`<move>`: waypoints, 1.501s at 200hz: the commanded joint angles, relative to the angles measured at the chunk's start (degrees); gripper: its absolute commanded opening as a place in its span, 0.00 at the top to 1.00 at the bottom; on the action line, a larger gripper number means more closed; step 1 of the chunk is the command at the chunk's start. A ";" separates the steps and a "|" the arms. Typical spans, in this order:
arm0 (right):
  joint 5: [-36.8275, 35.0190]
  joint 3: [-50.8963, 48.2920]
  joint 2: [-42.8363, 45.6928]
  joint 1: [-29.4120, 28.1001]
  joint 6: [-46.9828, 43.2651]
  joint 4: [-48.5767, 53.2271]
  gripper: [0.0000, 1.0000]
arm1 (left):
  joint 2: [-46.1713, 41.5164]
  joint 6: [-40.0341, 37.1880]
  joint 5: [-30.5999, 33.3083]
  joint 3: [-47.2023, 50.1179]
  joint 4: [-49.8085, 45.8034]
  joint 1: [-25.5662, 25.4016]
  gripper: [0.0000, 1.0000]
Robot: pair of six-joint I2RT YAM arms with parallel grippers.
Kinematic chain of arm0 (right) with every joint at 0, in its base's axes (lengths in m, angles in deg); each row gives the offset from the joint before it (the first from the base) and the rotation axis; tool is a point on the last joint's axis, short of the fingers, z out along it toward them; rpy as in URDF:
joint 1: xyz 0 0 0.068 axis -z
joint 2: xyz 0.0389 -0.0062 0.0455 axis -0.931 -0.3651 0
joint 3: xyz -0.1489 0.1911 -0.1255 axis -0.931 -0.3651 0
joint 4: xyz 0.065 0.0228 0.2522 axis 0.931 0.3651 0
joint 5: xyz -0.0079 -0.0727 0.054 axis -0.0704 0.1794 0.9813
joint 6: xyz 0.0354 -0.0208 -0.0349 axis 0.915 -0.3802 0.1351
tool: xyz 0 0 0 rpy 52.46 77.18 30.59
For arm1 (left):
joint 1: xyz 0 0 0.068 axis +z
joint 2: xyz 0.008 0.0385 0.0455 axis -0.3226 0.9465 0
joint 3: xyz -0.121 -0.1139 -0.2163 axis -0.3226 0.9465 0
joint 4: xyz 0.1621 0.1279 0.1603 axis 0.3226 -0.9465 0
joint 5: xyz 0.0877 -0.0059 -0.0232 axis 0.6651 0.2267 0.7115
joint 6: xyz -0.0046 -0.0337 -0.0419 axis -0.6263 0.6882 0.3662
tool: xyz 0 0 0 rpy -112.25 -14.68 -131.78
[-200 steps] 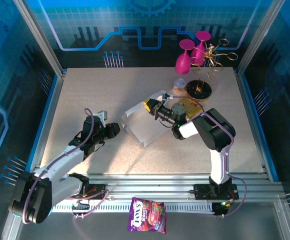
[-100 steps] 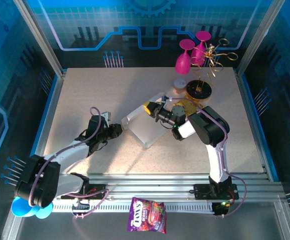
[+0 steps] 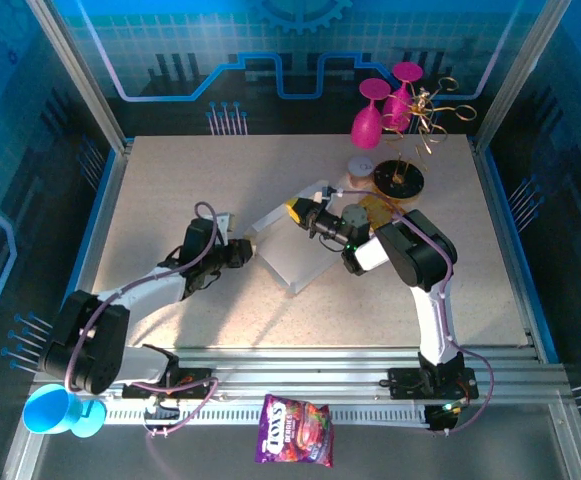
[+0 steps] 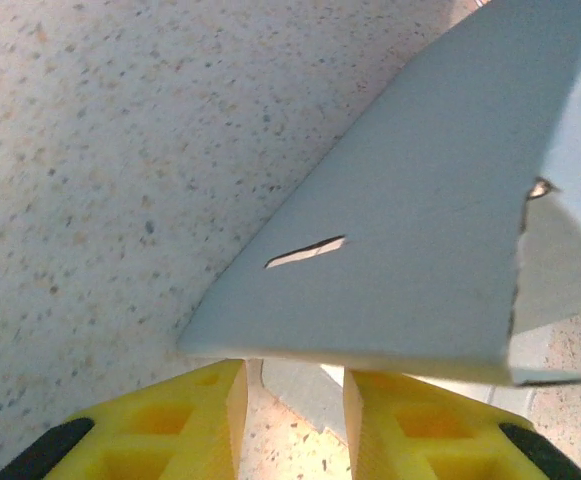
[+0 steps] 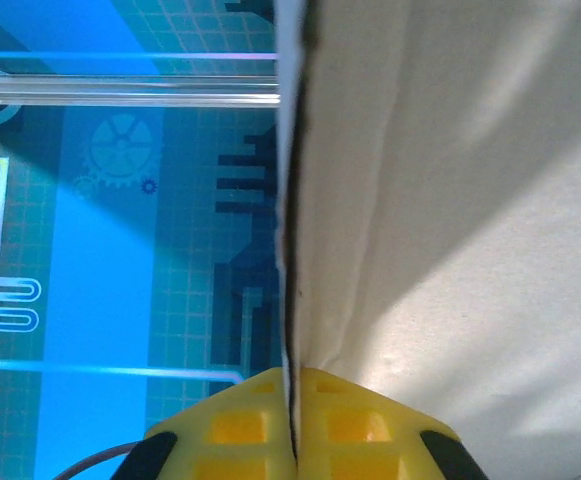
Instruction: Fold the paper box
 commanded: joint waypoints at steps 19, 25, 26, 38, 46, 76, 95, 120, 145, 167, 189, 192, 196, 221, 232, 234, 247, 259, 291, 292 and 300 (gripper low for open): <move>0.31 1.45 -2.14 0.33 0.51 1.61 1.00 | 3.55 -8.18 -4.83 -3.83 -1.91 -0.10 0.69; 0.28 1.52 -2.21 0.33 0.51 1.65 1.00 | 3.64 -8.45 -4.88 -3.83 -1.78 -0.10 0.69; 0.30 1.54 -2.17 0.37 0.51 1.65 1.00 | 3.65 -8.50 -4.89 -3.87 -1.82 -0.10 0.69; 0.23 1.59 -2.20 0.35 0.57 1.74 1.00 | 3.94 -8.94 -4.92 -3.87 -1.61 -0.10 0.70; 0.10 1.68 -2.23 0.33 0.64 1.74 1.00 | 4.24 -8.99 -4.88 -4.00 -1.36 -0.14 0.70; -0.12 1.84 -2.23 0.28 0.77 1.96 1.00 | 5.41 -8.91 -4.31 -4.42 0.47 -0.32 0.69; -0.44 2.09 -2.14 0.21 0.94 2.31 1.00 | 6.48 -8.91 -4.14 -5.12 1.39 -0.88 0.65; -0.60 2.60 -1.88 0.06 0.97 3.44 1.00 | 7.61 -8.91 -3.32 -5.79 2.69 -1.90 0.62; -0.83 2.98 -1.60 0.06 1.24 4.50 1.00 | 8.44 -8.97 -2.44 -6.57 3.41 -2.47 0.61; -1.09 3.15 -1.37 0.06 1.11 4.95 1.00 | 9.22 -8.99 -1.78 -6.94 4.15 -2.98 0.60; -1.38 3.31 -1.49 0.00 1.34 4.81 1.00 | 9.70 -8.40 -0.06 -7.17 4.87 -3.58 0.60; -1.42 3.33 -1.45 -0.02 1.35 4.80 1.00 | 9.77 -8.29 0.18 -7.17 5.03 -3.68 0.60; -1.49 3.28 -1.44 -0.02 1.36 4.82 1.00 | 9.72 -8.15 0.59 -7.17 5.33 -3.77 0.60; -1.77 3.50 -1.61 -0.20 1.71 4.56 1.00 | 9.92 -6.98 2.80 -6.90 7.65 -4.61 0.60; -1.89 3.43 -1.59 -0.16 1.87 4.46 1.00 | 10.17 -6.63 3.56 -6.90 8.65 -4.95 0.60; -1.95 3.38 -1.56 -0.19 1.95 4.46 1.00 | 10.16 -6.63 3.77 -6.84 8.81 -5.01 0.60; -2.03 3.40 -1.57 -0.20 2.09 4.38 1.00 | 10.08 -6.58 5.13 -6.44 10.57 -5.61 0.60; -2.13 3.32 -1.53 -0.12 2.18 4.22 1.00 | 10.20 -6.37 5.72 -6.02 12.21 -5.73 0.60; -2.48 2.81 -1.44 -0.08 2.43 3.61 1.00 | 10.97 -5.35 8.02 -4.66 16.70 -6.34 0.64; -2.49 2.80 -1.44 -0.10 2.48 3.60 1.00 | 11.04 -5.29 8.03 -4.64 16.91 -6.34 0.64; -2.73 2.61 -1.40 -0.03 2.53 3.53 1.00 | 11.43 -4.80 8.16 -4.60 17.73 -6.36 0.66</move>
